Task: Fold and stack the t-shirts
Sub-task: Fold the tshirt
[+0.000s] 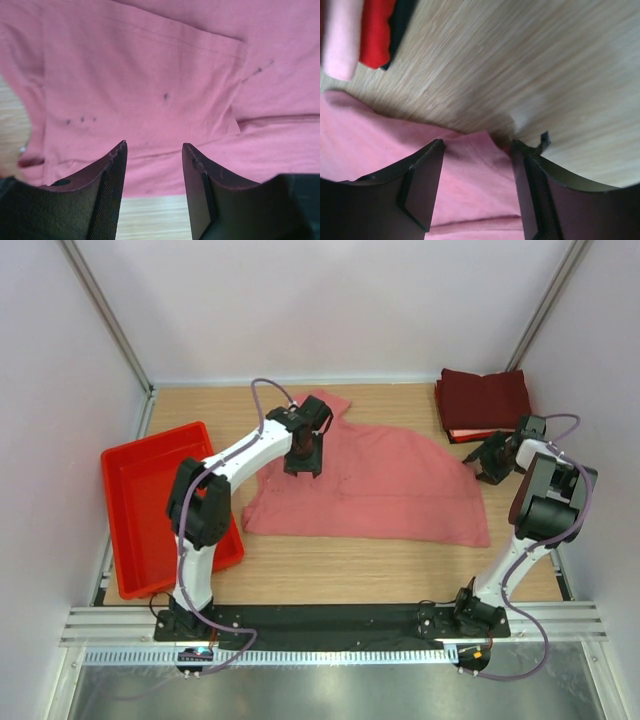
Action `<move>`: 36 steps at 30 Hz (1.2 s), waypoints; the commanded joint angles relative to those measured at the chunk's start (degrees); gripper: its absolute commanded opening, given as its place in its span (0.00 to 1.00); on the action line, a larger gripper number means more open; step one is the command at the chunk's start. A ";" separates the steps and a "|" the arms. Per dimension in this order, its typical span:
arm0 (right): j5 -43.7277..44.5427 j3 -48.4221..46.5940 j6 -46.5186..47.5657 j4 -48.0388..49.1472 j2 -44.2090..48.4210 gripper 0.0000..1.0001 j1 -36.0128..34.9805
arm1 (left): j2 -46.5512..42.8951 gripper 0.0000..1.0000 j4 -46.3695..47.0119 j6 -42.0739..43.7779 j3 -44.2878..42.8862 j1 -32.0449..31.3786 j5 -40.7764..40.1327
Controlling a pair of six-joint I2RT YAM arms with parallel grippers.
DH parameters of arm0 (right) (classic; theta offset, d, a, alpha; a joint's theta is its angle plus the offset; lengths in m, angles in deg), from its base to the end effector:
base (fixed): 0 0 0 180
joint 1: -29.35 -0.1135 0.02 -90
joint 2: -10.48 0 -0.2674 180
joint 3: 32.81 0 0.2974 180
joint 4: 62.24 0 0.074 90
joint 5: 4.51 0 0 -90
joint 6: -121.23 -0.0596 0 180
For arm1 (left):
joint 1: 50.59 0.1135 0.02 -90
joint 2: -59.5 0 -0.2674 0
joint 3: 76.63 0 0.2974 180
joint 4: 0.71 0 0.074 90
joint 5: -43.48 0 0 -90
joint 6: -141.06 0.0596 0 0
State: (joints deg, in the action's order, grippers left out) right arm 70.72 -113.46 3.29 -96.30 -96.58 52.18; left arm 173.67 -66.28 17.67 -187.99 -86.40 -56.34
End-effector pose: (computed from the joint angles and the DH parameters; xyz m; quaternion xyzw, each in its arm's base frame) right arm 0.4019 -0.1527 0.1223 0.3815 0.8804 0.1354 0.2469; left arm 0.3915 -0.2699 0.2195 0.0046 0.9788 -0.0369 0.2016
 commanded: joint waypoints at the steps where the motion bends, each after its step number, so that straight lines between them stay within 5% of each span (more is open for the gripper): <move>1: -6.24 -2.79 2.01 4.92 -2.62 0.63 0.46 | 3.42 0.49 5.23 1.83 -0.65 1.36 6.57; 6: -6.33 -4.99 4.82 5.28 -5.34 0.52 0.46 | 7.46 0.49 6.20 2.27 -1.79 1.36 6.74; 12: -5.98 -7.27 6.50 4.22 -5.87 0.51 0.46 | 8.26 0.49 8.22 3.06 -1.36 1.36 9.29; 28: -13.54 -3.33 7.55 3.25 -4.13 0.43 -0.41 | 11.95 0.50 28.33 -3.43 -3.03 -3.65 34.25; 31: -12.40 -3.23 7.99 2.29 -1.75 0.33 -1.73 | 12.22 0.50 32.56 -4.67 -0.92 -4.35 35.58; 35: -8.62 -2.88 8.61 1.93 0.63 0.02 -4.01 | 13.97 0.50 33.63 -5.11 -0.12 -4.44 33.65; 36: -7.83 -2.88 8.87 1.94 1.15 0.01 -4.46 | 14.32 0.50 33.46 -5.02 -0.03 -4.44 33.21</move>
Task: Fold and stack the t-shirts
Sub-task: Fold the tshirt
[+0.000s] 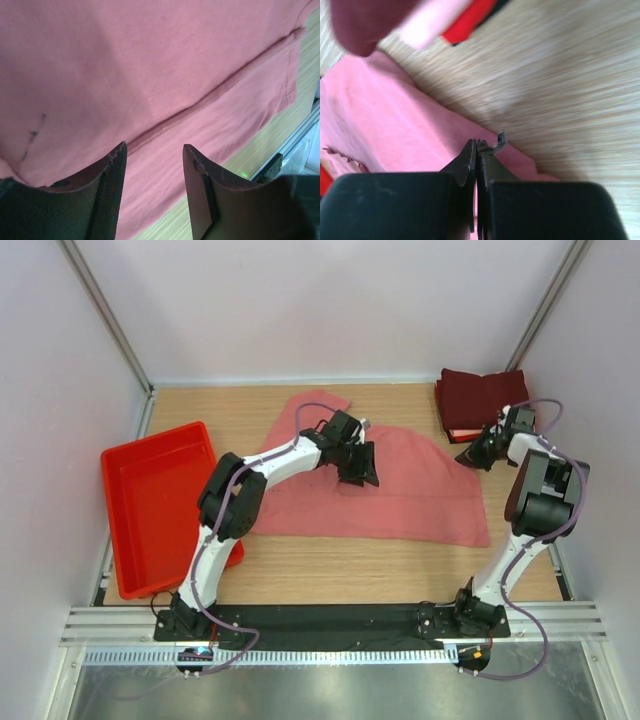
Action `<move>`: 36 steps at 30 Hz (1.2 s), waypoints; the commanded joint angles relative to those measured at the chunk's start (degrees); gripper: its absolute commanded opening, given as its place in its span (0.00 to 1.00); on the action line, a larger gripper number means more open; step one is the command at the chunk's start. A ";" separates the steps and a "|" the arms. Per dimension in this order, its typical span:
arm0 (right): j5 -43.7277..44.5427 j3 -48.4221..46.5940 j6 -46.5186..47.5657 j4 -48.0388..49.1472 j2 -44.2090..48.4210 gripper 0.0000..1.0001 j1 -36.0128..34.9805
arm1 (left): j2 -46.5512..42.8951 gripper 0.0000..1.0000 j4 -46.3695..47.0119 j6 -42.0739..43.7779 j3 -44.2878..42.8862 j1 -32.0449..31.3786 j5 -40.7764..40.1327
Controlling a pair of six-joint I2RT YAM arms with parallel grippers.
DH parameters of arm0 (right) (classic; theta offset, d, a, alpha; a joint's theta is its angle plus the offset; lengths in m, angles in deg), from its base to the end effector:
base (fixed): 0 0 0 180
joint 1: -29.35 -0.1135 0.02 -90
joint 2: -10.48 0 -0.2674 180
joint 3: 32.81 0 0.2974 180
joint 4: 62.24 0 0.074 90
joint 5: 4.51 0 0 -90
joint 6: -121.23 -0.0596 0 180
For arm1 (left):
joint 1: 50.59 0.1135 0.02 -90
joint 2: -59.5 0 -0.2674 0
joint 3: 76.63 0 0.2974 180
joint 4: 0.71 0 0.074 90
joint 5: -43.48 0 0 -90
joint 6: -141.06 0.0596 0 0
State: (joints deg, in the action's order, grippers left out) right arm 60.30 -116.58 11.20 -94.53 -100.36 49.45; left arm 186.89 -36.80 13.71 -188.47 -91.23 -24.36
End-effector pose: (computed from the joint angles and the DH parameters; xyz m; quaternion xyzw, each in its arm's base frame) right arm 0.4268 -0.1292 0.1180 0.2688 0.9039 0.2102 0.2580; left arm 0.4020 -0.3747 0.1449 0.0897 0.9247 -0.3440 0.1364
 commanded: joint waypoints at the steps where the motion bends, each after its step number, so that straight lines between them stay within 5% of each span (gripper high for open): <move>1: 5.21 0.42 1.66 0.25 6.16 0.01 -2.16 | 1.45 0.50 3.71 -0.63 0.80 0.39 0.44; 10: 16.66 7.98 0.43 14.40 15.23 0.01 -3.13 | 4.62 0.50 0.01 0.25 1.76 0.39 -4.40; 13: 15.01 4.48 1.39 8.29 11.64 0.01 -3.13 | 4.88 0.50 -0.34 0.25 2.29 0.48 -5.01; 18: 7.88 -3.70 2.81 -0.61 3.63 0.29 -3.31 | 4.53 0.50 -0.34 0.52 3.08 0.39 -5.02; 26: 10.16 -3.63 3.24 -4.14 1.68 0.27 -4.80 | 3.92 0.50 -0.43 0.69 2.03 0.39 -5.01; 36: 21.14 3.40 2.99 -7.04 13.20 0.24 -12.80 | 3.57 0.50 -0.43 0.52 1.85 0.48 -4.22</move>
State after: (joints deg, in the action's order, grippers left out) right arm 76.71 -114.03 13.72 -100.10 -92.47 38.50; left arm 189.56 -35.33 13.52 -187.36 -90.94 -26.55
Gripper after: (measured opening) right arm 0.237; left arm 0.499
